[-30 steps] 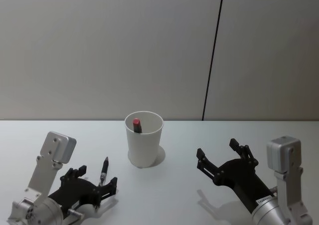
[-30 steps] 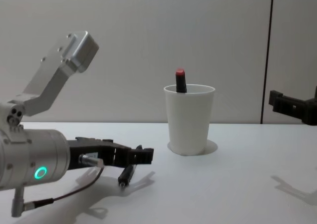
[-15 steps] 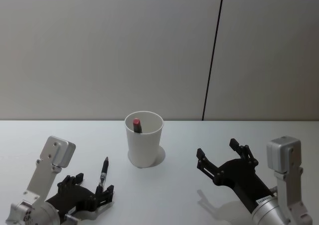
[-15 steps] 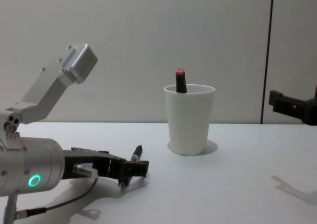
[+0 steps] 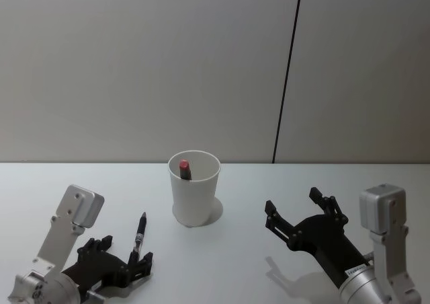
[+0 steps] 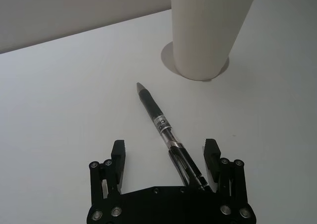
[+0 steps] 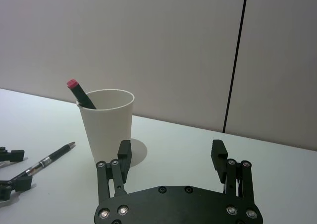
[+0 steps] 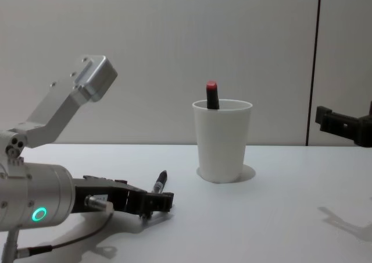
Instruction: Place the pen into the pen holder.
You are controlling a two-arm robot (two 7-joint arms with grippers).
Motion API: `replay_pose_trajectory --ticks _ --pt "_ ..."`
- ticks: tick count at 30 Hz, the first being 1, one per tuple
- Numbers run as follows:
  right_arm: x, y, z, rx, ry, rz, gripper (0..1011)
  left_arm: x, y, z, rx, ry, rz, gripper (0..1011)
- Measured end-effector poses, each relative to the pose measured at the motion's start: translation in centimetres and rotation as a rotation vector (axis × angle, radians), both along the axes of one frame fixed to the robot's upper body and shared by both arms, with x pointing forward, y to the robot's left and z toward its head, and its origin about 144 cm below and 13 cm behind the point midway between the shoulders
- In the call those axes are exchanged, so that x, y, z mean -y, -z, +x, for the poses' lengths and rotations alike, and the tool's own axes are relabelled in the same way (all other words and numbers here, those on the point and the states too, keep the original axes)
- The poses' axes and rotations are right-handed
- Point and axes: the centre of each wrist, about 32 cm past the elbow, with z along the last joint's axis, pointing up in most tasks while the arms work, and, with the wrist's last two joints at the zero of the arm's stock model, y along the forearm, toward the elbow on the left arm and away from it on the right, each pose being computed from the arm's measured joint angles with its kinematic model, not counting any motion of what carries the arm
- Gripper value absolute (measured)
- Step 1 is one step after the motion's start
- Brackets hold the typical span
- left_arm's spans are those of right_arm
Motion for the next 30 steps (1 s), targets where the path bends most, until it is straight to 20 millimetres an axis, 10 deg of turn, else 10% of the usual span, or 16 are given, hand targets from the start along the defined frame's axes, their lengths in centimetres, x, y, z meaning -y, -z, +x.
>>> replay_pose_trajectory --ticks 30 --pt "0.00 0.00 0.00 0.000 0.000 0.000 1001 -0.02 0.07 0.07 -0.004 0.005 0.012 814"
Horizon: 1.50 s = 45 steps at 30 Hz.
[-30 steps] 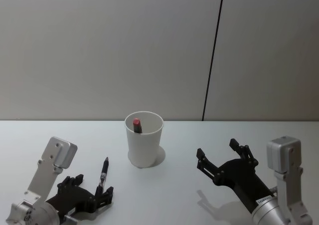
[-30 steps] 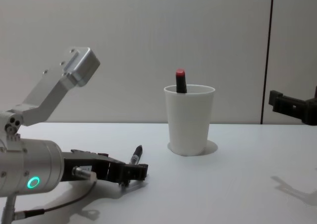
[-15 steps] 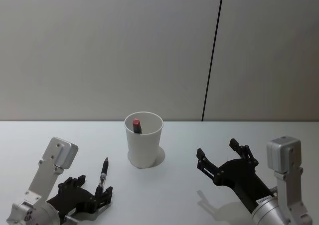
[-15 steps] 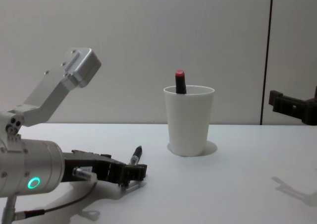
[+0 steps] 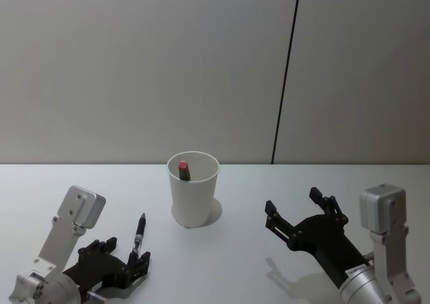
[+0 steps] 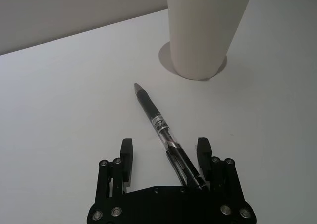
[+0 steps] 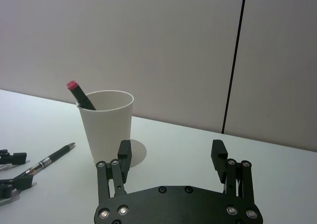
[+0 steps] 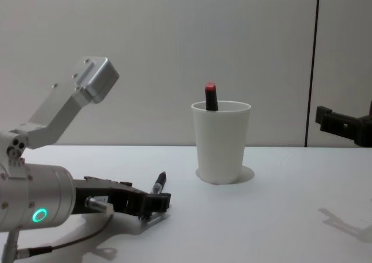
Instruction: Place the pen into the pen holder.
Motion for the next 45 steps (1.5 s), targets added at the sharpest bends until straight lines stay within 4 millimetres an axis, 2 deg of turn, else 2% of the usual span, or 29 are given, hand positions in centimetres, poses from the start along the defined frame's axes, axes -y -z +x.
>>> replay_pose_trajectory --ticks 45 --pt "0.00 0.00 0.00 0.000 0.000 0.000 1001 -0.02 0.04 0.01 -0.002 -0.002 0.003 526"
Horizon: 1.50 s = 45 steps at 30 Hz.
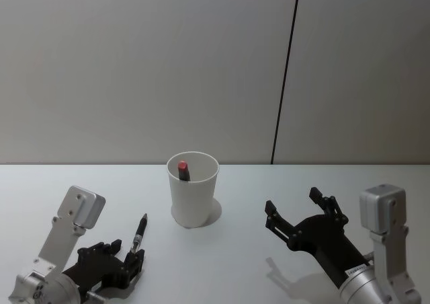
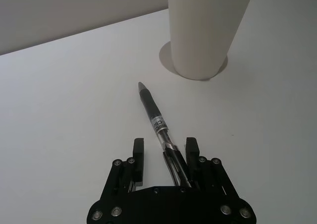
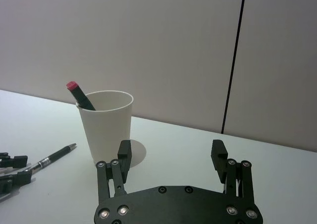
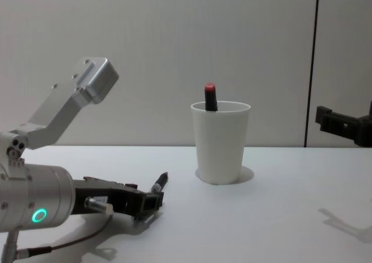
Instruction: Place the pen into the pen holder.
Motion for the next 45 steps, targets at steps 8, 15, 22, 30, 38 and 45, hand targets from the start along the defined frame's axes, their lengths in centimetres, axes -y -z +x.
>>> replay_pose_trajectory --ticks 8,15,22,30,38,45 --pt "0.00 0.00 0.00 0.000 0.000 0.000 1001 0.00 0.01 0.00 0.000 0.000 0.000 470" --pt "0.00 0.00 0.00 0.000 0.000 0.000 1001 0.00 0.01 0.00 0.000 0.000 0.000 423" --pt "0.00 0.00 0.00 0.000 0.000 0.000 1001 0.00 0.01 0.00 0.000 0.000 0.000 378" --pt "0.00 0.00 0.00 0.000 0.000 0.000 1001 0.00 0.01 0.00 0.000 0.000 0.000 318" --pt "0.00 0.00 0.00 0.000 0.000 0.000 1001 0.00 0.01 0.00 0.000 0.000 0.000 264" --pt "0.00 0.00 0.00 0.000 0.000 0.000 1001 0.00 0.01 -0.01 0.000 0.000 0.000 216"
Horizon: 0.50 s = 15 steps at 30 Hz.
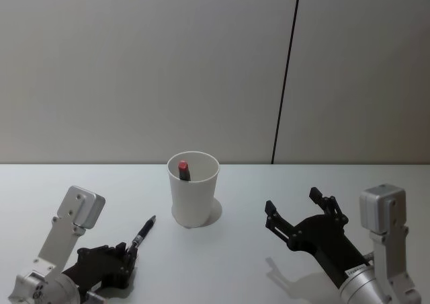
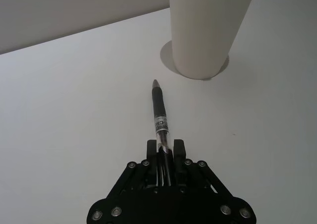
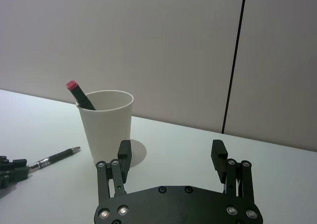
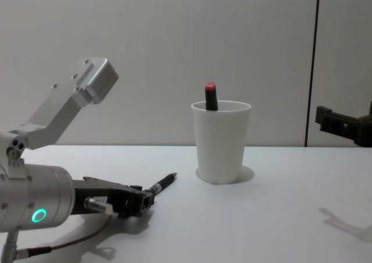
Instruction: Place the pen into the pen holder.
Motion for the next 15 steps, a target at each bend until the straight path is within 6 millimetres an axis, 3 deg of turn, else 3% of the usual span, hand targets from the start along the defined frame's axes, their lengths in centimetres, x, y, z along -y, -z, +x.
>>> replay_pose_trajectory --ticks 15 --pt "0.00 0.00 0.00 0.000 0.000 0.000 1001 0.00 0.00 0.00 0.000 0.000 0.000 178"
